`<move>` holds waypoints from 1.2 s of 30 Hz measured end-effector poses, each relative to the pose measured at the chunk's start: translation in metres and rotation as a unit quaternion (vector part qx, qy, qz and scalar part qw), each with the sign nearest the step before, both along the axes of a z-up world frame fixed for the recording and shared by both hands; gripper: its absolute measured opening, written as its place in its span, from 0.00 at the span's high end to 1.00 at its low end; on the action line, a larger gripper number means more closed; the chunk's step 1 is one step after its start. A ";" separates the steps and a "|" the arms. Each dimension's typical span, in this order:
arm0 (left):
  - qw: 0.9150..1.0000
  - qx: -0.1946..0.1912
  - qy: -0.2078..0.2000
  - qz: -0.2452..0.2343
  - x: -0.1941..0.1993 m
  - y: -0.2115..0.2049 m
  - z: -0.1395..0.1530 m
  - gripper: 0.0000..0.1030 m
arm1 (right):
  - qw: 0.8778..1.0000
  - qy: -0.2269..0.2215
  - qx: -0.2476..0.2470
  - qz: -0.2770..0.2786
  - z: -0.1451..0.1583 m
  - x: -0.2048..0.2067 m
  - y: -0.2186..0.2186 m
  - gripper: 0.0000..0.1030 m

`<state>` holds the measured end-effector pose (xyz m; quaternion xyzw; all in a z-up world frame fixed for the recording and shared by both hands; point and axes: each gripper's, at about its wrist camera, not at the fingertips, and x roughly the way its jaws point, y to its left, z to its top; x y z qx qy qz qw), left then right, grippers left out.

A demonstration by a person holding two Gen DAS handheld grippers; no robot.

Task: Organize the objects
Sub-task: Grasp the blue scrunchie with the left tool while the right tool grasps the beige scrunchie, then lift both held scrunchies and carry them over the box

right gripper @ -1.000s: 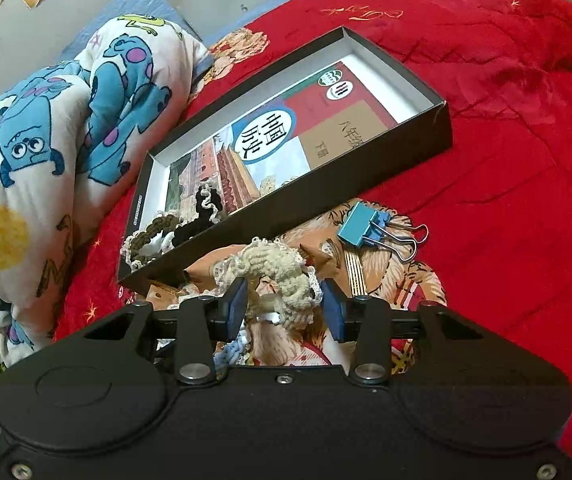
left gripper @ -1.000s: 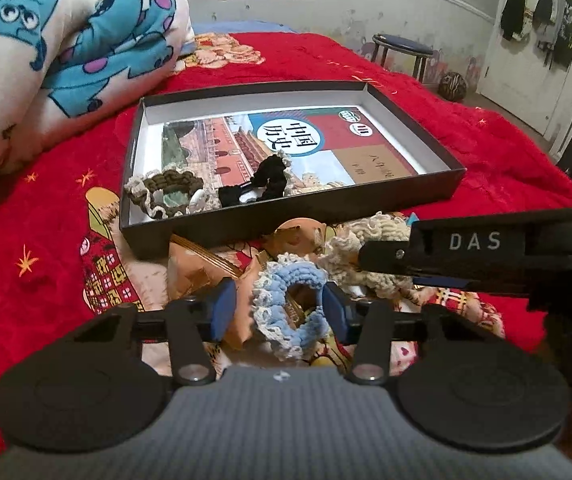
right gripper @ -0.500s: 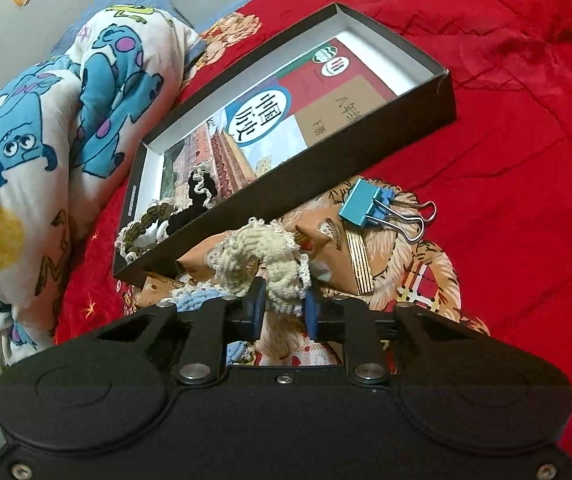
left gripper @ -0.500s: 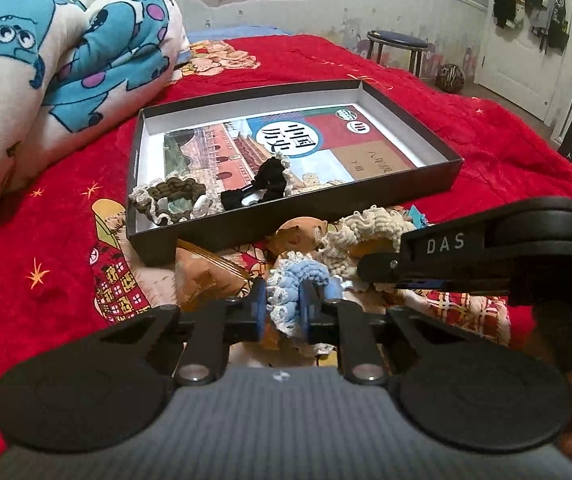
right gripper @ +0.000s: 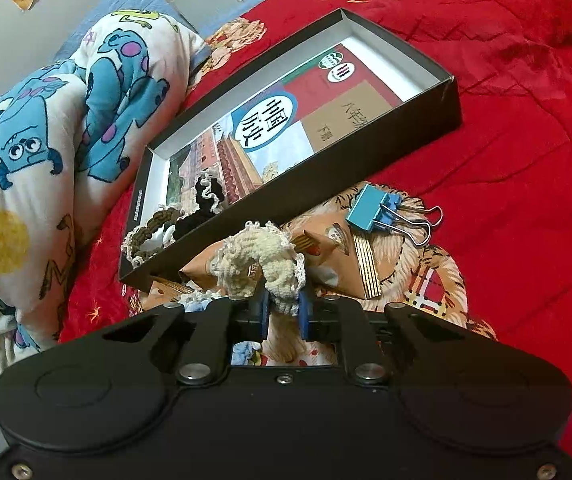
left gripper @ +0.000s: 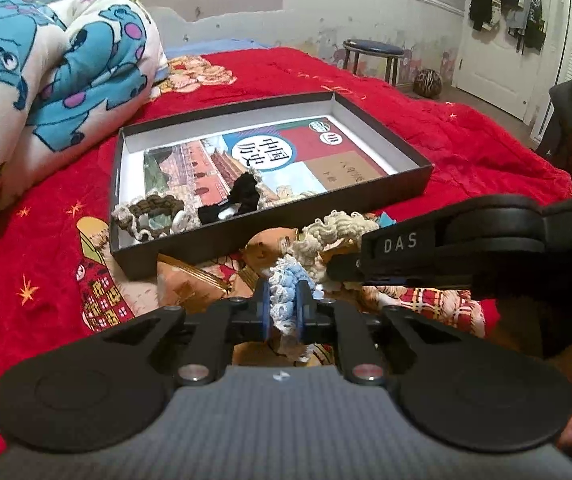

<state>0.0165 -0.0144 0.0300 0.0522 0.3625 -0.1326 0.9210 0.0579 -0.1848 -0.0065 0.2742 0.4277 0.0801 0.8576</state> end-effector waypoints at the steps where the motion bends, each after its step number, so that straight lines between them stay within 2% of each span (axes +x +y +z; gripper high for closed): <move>1: 1.000 -0.003 -0.001 0.002 0.000 0.001 0.000 0.85 | 1.000 -0.001 0.001 0.000 0.000 0.000 0.000 0.86; 8: 1.000 -0.022 -0.011 -0.005 -0.003 0.002 0.005 0.85 | 1.000 -0.021 0.006 0.000 0.008 -0.002 0.001 0.86; 15: 0.999 -0.034 -0.019 0.010 -0.001 0.007 0.007 0.85 | 0.999 -0.040 0.021 0.000 0.016 -0.004 -0.002 0.86; 21: 0.999 -0.032 -0.012 0.020 0.001 0.009 0.007 0.85 | 0.999 -0.049 0.023 -0.001 0.021 -0.005 -0.004 0.86; 33: 0.999 -0.041 -0.026 0.009 -0.004 0.011 0.012 0.85 | 0.995 -0.102 0.000 0.016 0.042 -0.016 0.010 0.86; 36: 0.997 -0.068 -0.035 0.005 -0.004 0.015 0.015 0.85 | 0.994 -0.105 0.000 0.019 0.043 -0.014 0.011 0.86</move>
